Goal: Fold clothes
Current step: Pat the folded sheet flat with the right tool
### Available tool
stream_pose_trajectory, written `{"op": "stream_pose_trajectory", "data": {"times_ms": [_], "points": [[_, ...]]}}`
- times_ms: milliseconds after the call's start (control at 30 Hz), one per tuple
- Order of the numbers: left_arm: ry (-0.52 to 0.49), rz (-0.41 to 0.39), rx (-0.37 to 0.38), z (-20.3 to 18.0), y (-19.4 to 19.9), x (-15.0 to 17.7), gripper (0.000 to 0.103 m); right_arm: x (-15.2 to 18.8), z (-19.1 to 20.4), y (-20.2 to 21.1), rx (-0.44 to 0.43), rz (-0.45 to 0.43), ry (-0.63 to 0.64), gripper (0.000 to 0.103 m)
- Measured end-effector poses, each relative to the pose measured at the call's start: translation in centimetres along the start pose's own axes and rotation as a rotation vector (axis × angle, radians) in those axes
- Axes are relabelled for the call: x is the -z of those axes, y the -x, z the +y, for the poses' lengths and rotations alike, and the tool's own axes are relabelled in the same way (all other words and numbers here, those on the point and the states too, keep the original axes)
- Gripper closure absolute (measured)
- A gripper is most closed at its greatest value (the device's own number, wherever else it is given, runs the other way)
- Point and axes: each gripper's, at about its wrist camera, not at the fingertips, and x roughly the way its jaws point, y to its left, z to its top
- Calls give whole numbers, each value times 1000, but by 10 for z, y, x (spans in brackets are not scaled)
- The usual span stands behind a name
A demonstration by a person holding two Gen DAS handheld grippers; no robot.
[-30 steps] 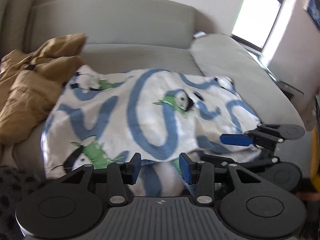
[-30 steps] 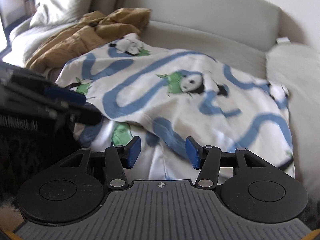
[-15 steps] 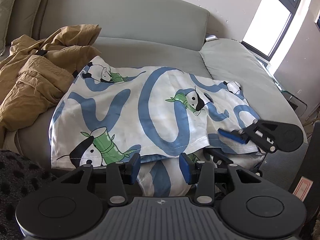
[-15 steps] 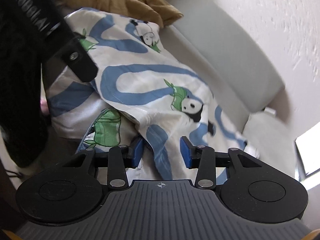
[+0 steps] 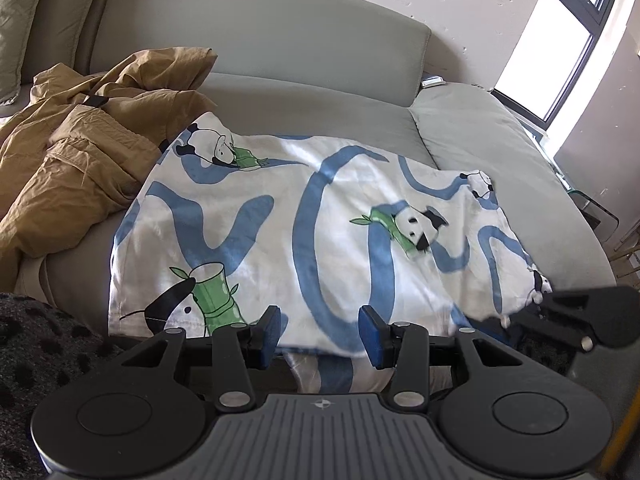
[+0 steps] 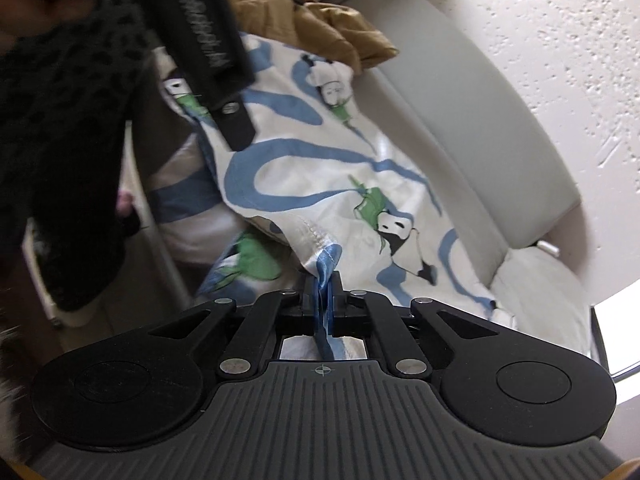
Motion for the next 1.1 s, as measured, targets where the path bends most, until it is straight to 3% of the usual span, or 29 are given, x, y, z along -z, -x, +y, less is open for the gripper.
{"op": "stream_pose_trajectory", "data": {"times_ms": [267, 400, 467, 500, 533, 567, 700, 767, 867, 933, 1000, 1067, 1100], "points": [[16, 10, -19, -1, 1, 0, 62, 7, 11, 2, -79, 39, 14, 100], [19, 20, -16, -1, 1, -2, 62, 11, -4, 6, -117, 42, -48, 98], [10, 18, -11, 0, 4, -6, 62, 13, -12, 9, -137, 42, -85, 82], [0, 8, -7, 1, 7, -10, 62, 14, -16, 11, -147, 42, -104, 63], [-10, -4, -5, 2, 10, -14, 61, 15, -20, 12, -158, 42, -123, 55], [-18, -20, -8, 5, 14, -18, 61, 17, -28, 16, -179, 40, -165, 54], [-9, -66, -49, 19, 23, -38, 61, 35, -108, 42, -355, 10, -568, 50], [25, -64, -56, 28, 22, -48, 61, 54, -154, 48, -398, -11, -808, 49], [111, -8, 49, 32, 17, -61, 61, 99, -216, 40, -392, -10, -1200, 49], [137, 29, 180, 21, 12, -64, 61, 127, -245, 32, -392, -7, -1403, 54], [149, 70, 296, 7, 5, -66, 57, 142, -262, 24, -366, -30, -1494, 54], [108, 115, 316, -16, -10, -63, 57, 143, -274, 10, -285, -12, -1503, 51], [67, 137, 289, -28, -20, -59, 57, 144, -279, -3, -250, 8, -1507, 48]]}}
